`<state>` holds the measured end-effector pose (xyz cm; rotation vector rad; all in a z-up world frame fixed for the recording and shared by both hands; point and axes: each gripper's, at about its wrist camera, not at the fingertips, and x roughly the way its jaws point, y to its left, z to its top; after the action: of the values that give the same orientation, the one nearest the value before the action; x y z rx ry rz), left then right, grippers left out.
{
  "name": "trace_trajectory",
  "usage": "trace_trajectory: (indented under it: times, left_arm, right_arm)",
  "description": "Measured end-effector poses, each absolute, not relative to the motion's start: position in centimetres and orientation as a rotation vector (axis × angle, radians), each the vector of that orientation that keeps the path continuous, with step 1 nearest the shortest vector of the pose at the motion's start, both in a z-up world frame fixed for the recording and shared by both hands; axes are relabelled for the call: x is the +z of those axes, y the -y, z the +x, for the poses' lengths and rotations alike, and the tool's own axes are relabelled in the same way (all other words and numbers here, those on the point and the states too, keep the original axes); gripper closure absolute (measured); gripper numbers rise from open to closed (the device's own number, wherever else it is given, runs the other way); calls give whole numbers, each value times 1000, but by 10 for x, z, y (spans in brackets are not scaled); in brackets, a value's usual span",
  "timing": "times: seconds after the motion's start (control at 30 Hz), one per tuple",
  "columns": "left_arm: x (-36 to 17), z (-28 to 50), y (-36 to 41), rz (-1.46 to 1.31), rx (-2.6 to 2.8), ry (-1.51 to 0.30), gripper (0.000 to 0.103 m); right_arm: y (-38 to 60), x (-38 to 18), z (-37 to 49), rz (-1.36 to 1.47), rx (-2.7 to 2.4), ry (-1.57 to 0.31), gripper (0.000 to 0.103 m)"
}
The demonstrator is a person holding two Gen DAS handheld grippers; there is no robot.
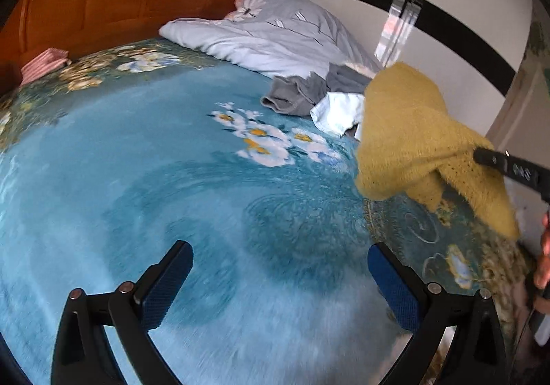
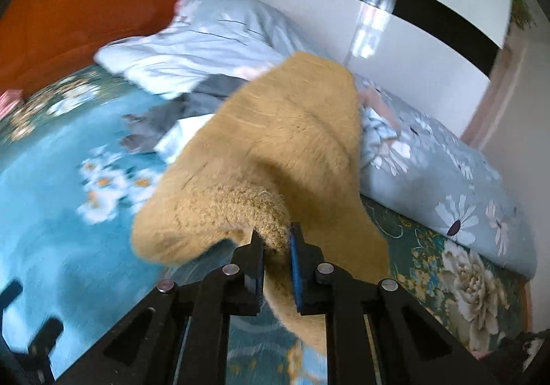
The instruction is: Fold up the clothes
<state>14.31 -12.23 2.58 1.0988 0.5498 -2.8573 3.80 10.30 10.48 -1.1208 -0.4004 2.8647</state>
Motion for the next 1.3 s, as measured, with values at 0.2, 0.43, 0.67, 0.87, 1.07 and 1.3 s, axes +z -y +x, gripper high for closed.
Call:
trace_trajectory:
  times: [0.2,0.43,0.67,0.87,1.07,1.3]
  left_arm:
    - [54,189,153,1045,-2838,-669,0]
    - [94,234,187,892,-2846,-701,0]
    - [128,285,229,742,-2824,-772,0]
    - [137,297,250,702,-2787,-806,0]
    - [101,281,238,895,-2752,-863,0]
    - [59,266,218,1106,-2721,-778,0]
  right_arm:
    - [-73,146,96,-1076,2963,455,90]
    - [-26,197,166,-984,3111,529,91]
    - [9,256,219,-827,3323,466,91]
    - [-2,326,258,-447,3460,287,103]
    - [-21,302,230,-640,3359,296,103]
    - [-58,211,201,-1008,3260,230,103]
